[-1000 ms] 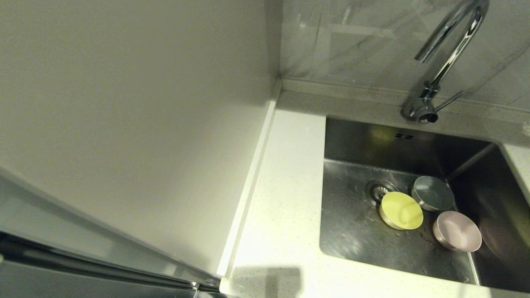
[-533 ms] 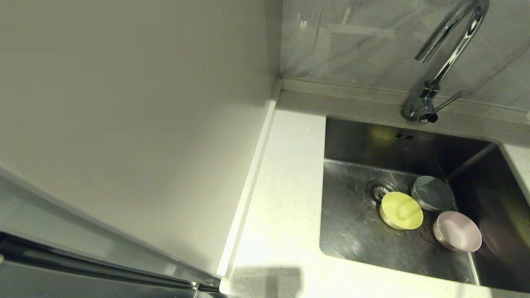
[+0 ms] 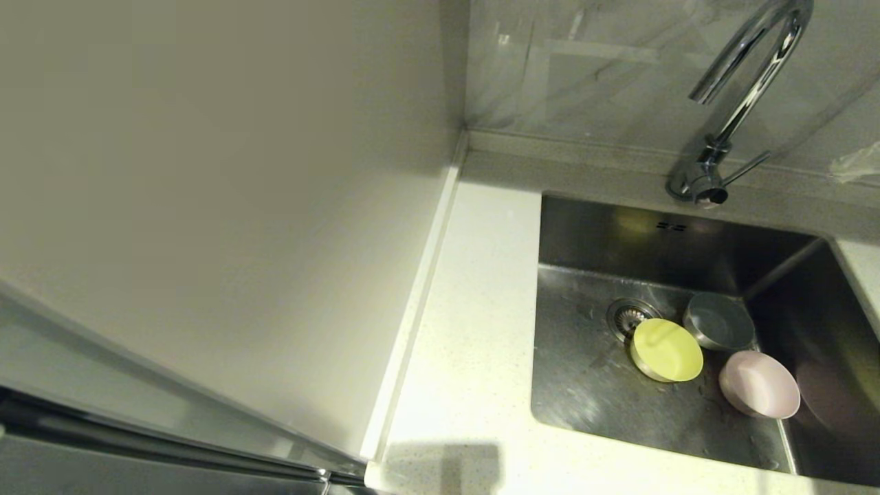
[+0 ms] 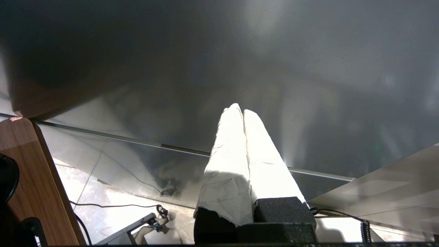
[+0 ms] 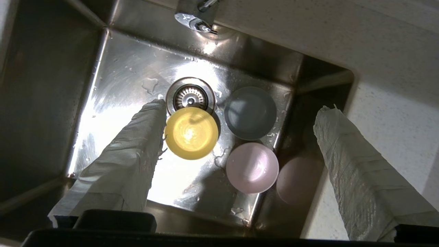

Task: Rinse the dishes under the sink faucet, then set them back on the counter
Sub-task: Turn on the faucet

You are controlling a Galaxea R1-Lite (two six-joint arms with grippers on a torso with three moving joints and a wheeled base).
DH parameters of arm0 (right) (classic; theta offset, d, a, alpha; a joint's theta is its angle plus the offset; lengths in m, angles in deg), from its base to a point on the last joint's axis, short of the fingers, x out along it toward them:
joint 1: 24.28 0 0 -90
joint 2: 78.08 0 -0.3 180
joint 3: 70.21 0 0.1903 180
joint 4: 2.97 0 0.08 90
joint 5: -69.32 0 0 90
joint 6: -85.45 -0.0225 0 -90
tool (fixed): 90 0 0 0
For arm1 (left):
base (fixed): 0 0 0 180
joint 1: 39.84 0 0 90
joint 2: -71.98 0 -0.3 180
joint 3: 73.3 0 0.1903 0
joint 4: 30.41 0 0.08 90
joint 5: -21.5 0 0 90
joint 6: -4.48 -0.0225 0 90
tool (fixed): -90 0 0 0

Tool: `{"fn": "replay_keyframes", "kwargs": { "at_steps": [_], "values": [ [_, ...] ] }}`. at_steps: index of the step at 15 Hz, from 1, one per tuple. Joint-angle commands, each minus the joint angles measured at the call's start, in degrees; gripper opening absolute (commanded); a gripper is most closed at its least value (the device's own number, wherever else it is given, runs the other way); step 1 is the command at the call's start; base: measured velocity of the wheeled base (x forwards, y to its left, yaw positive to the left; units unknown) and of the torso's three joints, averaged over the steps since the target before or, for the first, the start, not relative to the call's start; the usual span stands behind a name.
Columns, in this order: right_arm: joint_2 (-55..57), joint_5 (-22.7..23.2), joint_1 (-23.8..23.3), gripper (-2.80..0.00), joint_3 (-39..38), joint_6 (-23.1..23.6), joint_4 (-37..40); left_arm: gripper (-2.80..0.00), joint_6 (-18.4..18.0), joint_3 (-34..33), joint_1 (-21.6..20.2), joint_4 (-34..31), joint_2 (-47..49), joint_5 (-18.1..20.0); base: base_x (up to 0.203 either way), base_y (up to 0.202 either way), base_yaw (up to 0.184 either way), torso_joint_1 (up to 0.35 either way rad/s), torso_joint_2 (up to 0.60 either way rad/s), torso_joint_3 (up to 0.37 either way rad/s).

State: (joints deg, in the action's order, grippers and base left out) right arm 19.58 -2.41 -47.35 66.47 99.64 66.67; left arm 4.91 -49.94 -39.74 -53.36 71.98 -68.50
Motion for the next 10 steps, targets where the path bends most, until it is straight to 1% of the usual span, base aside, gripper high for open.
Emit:
{"fn": "replay_keyframes", "kwargs": {
  "at_steps": [1,3,7,10],
  "values": [
    [0.76,-0.59,0.74,0.0,-0.01,-0.12,0.06,-2.8,0.01,-0.18,-0.01,0.02,0.0,0.0,0.0,0.0,0.0,0.0,0.0,0.0],
    [1.07,-3.07,0.74,0.0,0.02,-1.14,-2.2,-2.8,0.01,-0.18,-0.01,0.02,0.0,-0.06,0.0,0.0,0.0,0.0,0.0,0.0],
    [1.66,-4.43,0.65,0.0,-0.02,-1.25,-2.92,-2.8,0.01,-0.18,-0.01,0.02,0.0,0.0,0.0,0.0,0.0,0.0,0.0,0.0],
    [1.57,-5.0,0.65,0.0,-0.02,-1.18,-1.63,-2.8,0.01,-0.18,-0.01,0.02,0.0,0.0,0.0,0.0,0.0,0.0,0.0,0.0]
  ]
}}
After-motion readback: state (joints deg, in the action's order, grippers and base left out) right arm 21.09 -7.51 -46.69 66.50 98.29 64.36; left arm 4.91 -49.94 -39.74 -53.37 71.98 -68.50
